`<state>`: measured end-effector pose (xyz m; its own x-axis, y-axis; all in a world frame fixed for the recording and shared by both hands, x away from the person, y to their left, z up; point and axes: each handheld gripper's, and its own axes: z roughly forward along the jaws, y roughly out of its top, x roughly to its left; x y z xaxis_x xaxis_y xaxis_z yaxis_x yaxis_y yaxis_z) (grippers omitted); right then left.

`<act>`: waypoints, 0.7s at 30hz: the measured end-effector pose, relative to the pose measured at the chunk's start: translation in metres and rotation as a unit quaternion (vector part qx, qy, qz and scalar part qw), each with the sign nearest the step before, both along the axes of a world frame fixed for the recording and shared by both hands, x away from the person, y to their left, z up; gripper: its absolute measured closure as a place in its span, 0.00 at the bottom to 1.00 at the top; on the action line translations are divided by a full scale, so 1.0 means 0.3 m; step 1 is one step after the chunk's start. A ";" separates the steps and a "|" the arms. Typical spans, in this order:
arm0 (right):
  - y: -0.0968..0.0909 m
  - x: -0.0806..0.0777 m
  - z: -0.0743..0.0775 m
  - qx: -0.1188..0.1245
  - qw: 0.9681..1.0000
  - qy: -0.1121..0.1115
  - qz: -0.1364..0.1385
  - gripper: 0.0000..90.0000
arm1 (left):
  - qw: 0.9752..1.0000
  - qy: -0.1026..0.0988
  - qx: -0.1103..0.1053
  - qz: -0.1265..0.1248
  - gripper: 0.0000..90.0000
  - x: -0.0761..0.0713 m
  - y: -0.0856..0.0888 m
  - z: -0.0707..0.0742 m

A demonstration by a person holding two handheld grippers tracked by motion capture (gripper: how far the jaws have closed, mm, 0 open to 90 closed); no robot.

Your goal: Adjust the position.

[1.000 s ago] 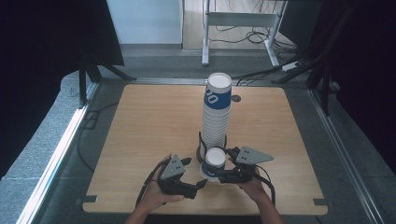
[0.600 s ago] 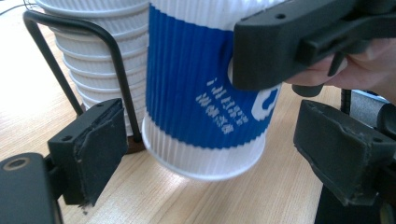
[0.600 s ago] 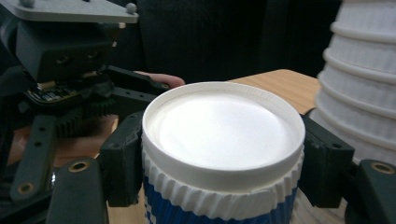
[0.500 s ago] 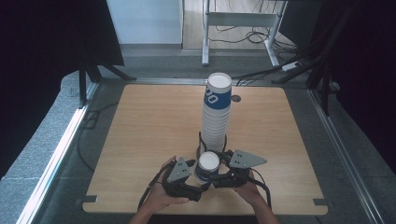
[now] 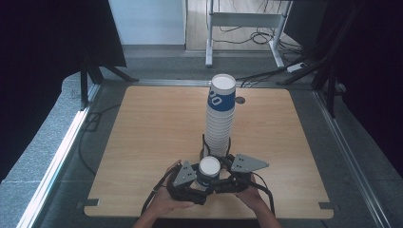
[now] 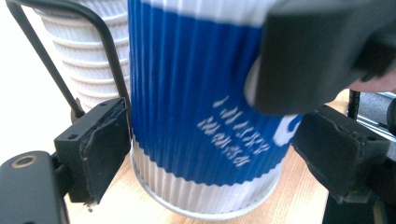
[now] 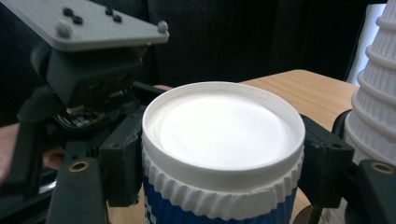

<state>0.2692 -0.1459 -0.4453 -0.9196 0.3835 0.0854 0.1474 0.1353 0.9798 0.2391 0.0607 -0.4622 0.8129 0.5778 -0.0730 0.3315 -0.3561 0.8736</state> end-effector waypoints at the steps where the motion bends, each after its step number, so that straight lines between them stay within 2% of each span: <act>1: -0.001 0.000 0.001 0.002 1.000 0.000 0.000 0.32 | 1.000 0.001 0.001 0.001 0.14 0.001 -0.001 -0.002; 11: -0.001 -0.006 0.005 0.018 1.000 0.001 -0.006 0.32 | 1.000 0.002 -0.004 -0.001 0.15 0.007 -0.002 -0.012; 14: 0.001 -0.009 0.005 0.017 1.000 0.000 -0.005 0.32 | 1.000 0.002 -0.008 -0.004 0.16 0.006 -0.003 -0.012; 21: 0.001 -0.006 -0.002 0.006 1.000 0.005 -0.003 0.31 | 1.000 0.001 0.006 -0.008 0.18 0.009 -0.003 -0.017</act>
